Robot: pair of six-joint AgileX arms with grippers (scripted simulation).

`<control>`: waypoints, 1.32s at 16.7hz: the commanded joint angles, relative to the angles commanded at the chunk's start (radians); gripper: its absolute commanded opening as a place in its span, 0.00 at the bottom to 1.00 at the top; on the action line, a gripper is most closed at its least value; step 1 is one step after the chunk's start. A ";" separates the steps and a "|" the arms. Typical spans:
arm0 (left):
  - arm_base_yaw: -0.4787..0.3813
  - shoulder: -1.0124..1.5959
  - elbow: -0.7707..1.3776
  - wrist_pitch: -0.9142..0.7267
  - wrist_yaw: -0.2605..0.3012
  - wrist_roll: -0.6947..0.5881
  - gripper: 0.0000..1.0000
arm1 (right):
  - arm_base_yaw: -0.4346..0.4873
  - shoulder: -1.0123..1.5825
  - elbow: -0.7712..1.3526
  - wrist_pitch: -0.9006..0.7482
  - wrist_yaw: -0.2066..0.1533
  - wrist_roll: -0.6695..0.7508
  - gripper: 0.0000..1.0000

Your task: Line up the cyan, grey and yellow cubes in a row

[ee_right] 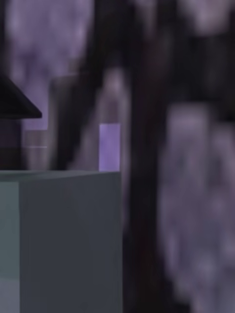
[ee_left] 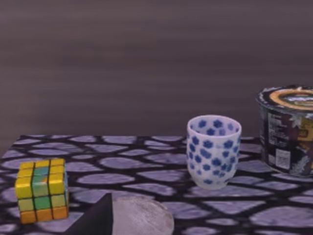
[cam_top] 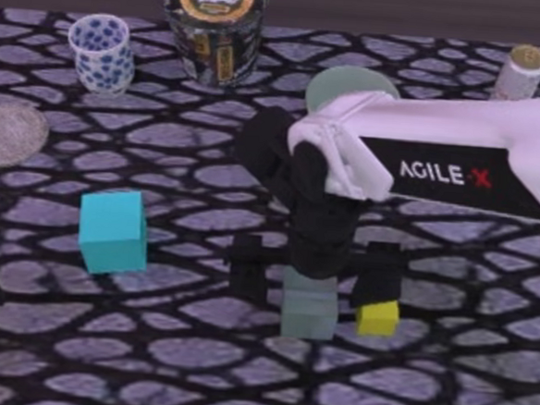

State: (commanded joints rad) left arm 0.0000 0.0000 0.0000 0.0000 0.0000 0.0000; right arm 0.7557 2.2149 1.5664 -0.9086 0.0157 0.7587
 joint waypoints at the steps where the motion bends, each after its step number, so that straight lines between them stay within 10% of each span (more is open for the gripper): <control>1: 0.000 0.000 0.000 0.000 0.000 0.000 1.00 | -0.002 -0.001 0.000 0.000 0.000 0.000 1.00; 15: 0.000 0.000 0.000 0.000 0.000 0.000 1.00 | 0.004 -0.081 0.152 -0.235 -0.001 0.000 1.00; 22: -0.037 0.239 0.219 -0.148 -0.003 -0.064 1.00 | -0.108 -0.370 -0.061 -0.103 0.077 -0.124 1.00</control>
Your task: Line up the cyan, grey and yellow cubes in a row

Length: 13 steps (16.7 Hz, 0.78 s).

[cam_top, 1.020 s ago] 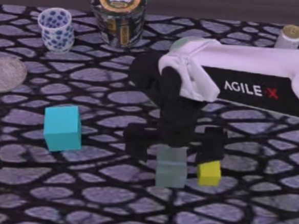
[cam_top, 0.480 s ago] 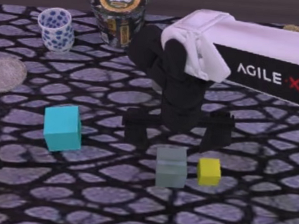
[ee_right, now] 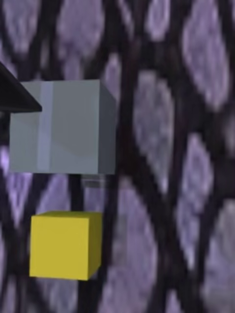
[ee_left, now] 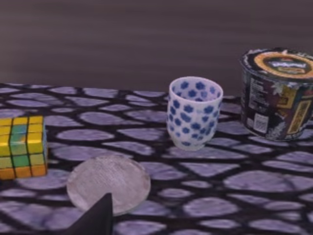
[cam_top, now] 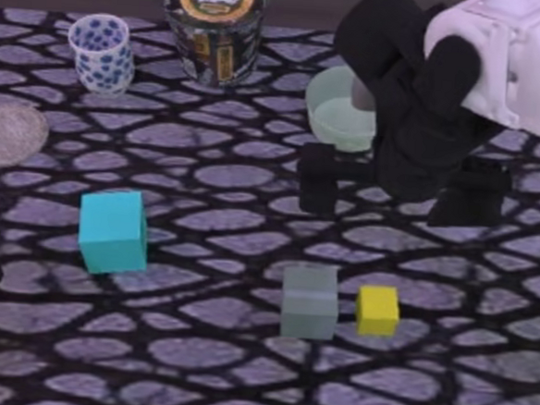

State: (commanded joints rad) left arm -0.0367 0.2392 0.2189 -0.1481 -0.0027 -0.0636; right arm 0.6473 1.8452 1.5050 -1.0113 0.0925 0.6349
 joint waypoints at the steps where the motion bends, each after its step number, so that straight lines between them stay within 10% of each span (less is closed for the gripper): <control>1: -0.011 0.071 0.057 -0.041 0.001 -0.016 1.00 | -0.027 -0.083 -0.059 0.036 0.015 -0.033 1.00; 8: -0.102 0.720 0.513 -0.381 0.005 -0.145 1.00 | -0.275 -0.835 -0.619 0.369 0.083 -0.309 1.00; 13: -0.162 1.204 0.836 -0.627 0.003 -0.239 1.00 | -0.449 -1.327 -1.036 0.625 0.060 -0.479 1.00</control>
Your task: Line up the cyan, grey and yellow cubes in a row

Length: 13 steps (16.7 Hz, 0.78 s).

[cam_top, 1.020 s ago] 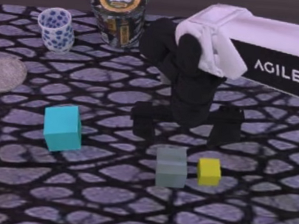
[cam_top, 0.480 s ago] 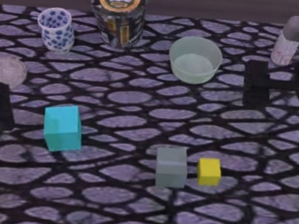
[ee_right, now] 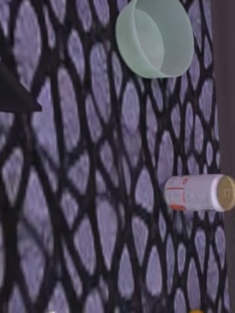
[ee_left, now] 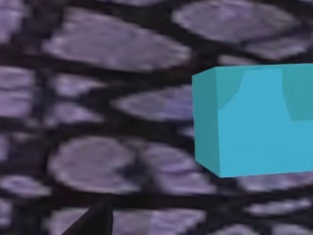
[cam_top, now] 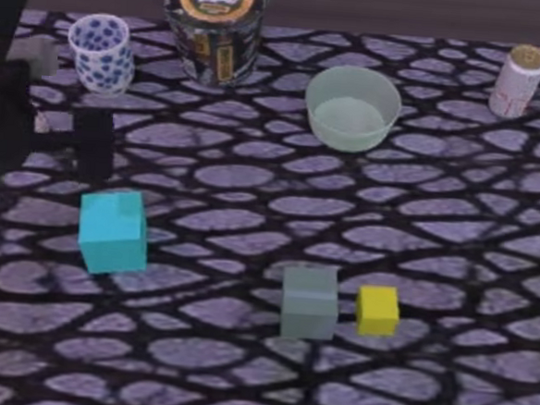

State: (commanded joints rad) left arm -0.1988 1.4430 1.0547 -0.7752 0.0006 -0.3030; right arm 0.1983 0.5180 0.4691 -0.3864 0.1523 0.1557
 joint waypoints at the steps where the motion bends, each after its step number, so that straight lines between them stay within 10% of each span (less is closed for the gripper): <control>1: -0.011 0.088 0.061 -0.045 0.000 -0.018 1.00 | -0.029 -0.077 -0.072 0.050 -0.013 -0.027 1.00; 13: -0.076 0.555 0.442 -0.294 0.001 -0.126 1.00 | -0.188 -0.518 -0.469 0.386 -0.152 -0.156 1.00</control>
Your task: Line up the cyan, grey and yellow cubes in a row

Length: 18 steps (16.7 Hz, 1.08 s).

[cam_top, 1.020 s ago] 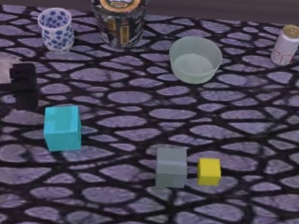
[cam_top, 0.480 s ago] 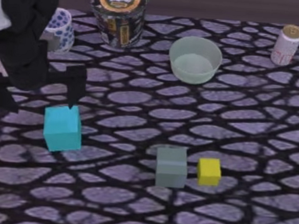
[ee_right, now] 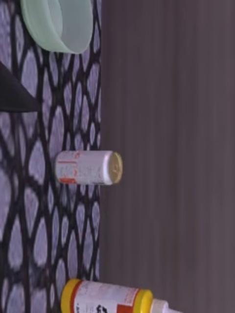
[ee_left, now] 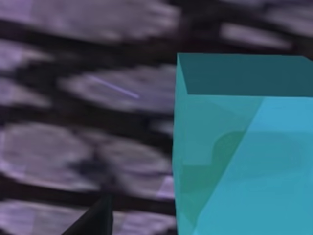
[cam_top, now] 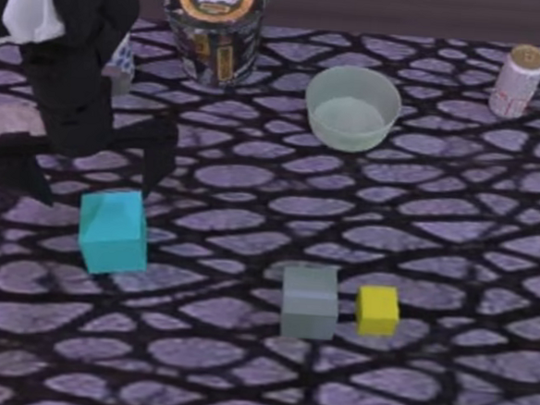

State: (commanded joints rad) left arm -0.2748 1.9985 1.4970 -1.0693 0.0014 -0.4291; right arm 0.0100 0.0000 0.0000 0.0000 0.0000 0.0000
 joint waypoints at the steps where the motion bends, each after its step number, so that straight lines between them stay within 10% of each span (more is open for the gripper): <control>1: 0.000 0.000 0.000 0.000 0.000 0.000 1.00 | 0.000 0.000 0.000 0.000 0.000 0.000 1.00; 18: 0.002 0.139 -0.175 0.315 0.001 0.004 1.00 | 0.000 0.000 0.000 0.000 0.000 0.000 1.00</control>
State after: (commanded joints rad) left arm -0.2732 2.1379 1.3218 -0.7546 0.0025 -0.4255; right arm 0.0100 0.0000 0.0000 0.0000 0.0000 0.0000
